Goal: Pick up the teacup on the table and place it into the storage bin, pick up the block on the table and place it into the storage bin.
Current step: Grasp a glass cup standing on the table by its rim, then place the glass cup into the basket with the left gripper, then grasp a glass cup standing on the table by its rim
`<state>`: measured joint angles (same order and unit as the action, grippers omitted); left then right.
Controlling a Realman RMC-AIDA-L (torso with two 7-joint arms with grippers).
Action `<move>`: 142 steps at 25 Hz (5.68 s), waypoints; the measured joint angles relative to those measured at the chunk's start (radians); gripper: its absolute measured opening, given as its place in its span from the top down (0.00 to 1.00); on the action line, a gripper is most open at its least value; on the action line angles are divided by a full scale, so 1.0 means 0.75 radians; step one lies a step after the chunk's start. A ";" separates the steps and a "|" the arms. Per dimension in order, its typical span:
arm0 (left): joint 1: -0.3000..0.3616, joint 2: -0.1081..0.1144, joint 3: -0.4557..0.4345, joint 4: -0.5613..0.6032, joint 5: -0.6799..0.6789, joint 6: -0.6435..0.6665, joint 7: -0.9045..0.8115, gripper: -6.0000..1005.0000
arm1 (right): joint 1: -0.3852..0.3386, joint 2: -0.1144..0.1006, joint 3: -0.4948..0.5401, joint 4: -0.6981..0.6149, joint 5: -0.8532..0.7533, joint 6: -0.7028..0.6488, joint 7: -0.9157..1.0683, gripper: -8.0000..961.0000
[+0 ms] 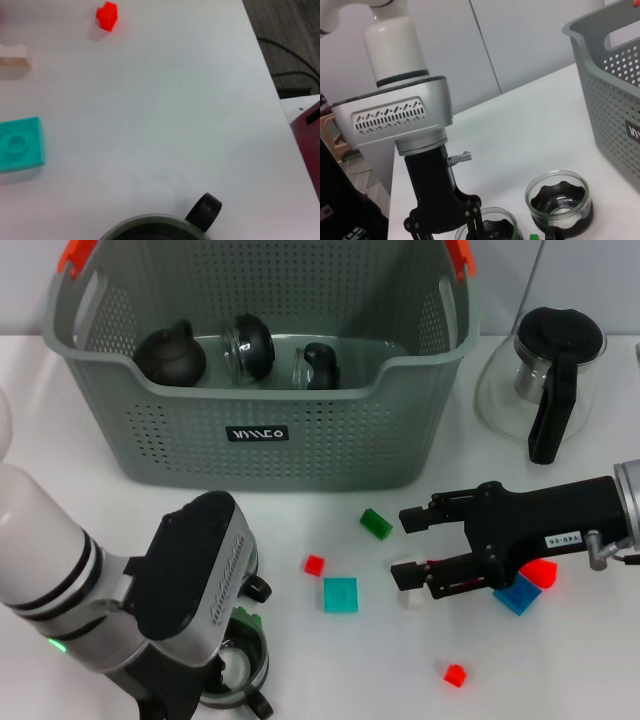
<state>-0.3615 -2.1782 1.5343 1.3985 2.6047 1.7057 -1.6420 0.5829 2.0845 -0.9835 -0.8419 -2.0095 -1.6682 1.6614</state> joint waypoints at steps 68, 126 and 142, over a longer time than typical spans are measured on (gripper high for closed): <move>-0.966 0.067 -0.667 -1.038 0.226 -1.200 -0.999 0.95 | -0.114 -0.122 0.195 0.033 -0.138 -0.091 0.039 0.14; -0.116 0.006 -0.590 0.313 -0.547 0.324 -0.100 0.18 | -0.093 -0.121 0.242 0.033 -0.141 -0.087 0.033 0.14; -0.110 0.007 -0.237 -0.020 0.034 -0.239 -0.090 0.18 | -0.099 -0.107 0.242 0.035 -0.141 -0.087 0.087 0.14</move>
<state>-0.4440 -2.1727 1.3563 1.3835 2.6298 1.5264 -1.7092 0.5086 2.0042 -0.8023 -0.8160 -2.1154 -1.7334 1.7268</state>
